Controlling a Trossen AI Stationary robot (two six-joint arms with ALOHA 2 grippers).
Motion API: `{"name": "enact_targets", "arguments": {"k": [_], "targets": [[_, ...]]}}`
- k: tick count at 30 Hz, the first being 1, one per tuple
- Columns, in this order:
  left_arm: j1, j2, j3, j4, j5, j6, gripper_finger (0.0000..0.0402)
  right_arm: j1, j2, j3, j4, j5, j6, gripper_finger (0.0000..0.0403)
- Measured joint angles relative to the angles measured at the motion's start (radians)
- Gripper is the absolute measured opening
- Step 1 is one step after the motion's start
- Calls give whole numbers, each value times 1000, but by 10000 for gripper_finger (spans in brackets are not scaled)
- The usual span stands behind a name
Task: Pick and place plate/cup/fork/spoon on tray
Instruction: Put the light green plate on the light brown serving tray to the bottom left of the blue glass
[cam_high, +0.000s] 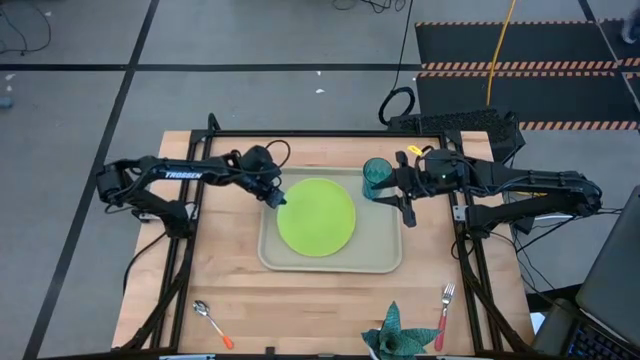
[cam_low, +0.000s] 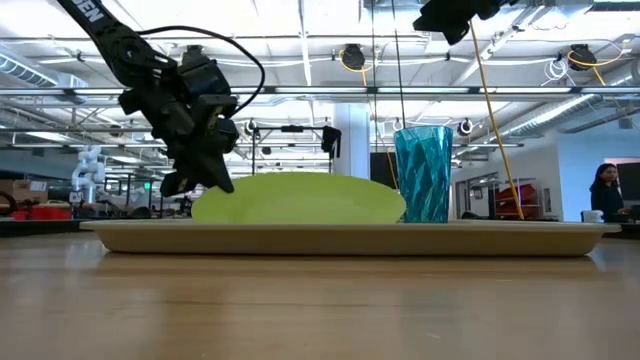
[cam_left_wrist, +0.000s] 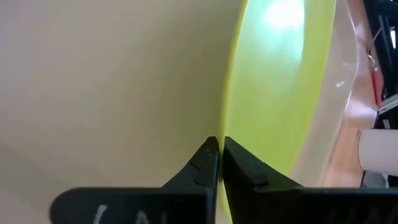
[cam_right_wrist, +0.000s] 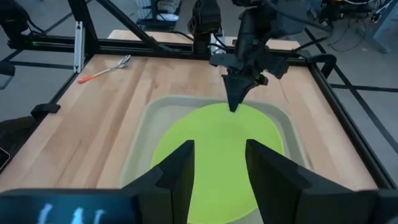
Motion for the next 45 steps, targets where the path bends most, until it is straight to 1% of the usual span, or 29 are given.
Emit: {"name": "enact_targets", "arguments": {"k": [5, 11, 15, 21, 26, 28, 34, 39, 45], "targets": [[2, 0, 0, 2, -7, 39, 55, 0, 0, 0, -1, 0, 15, 137], [0, 0, 0, 12, -9, 41, 104, 0, 0, 0, 1, 0, 15, 137], [-1, 0, 0, 39, -16, 38, 121, 0, 0, 0, 1, 0, 15, 137], [-30, 0, 0, 86, -21, 21, 124, 0, 0, 0, 1, 0, 15, 137], [-66, 0, 0, 138, -83, 9, 124, 0, 0, 0, 1, 0, 16, 137], [-69, 0, 0, 142, -91, 9, 124, 0, 0, 0, 1, 0, 15, 137], [-70, 0, -1, 162, -161, 6, 124, 0, 0, 0, 1, 0, 15, 137], [-73, 0, -1, 208, -171, -4, 124, 0, 0, 0, 1, 0, -3, 137], [-89, 0, -1, 212, -189, -12, 124, 0, 0, 0, 1, 0, -7, 137]]}}
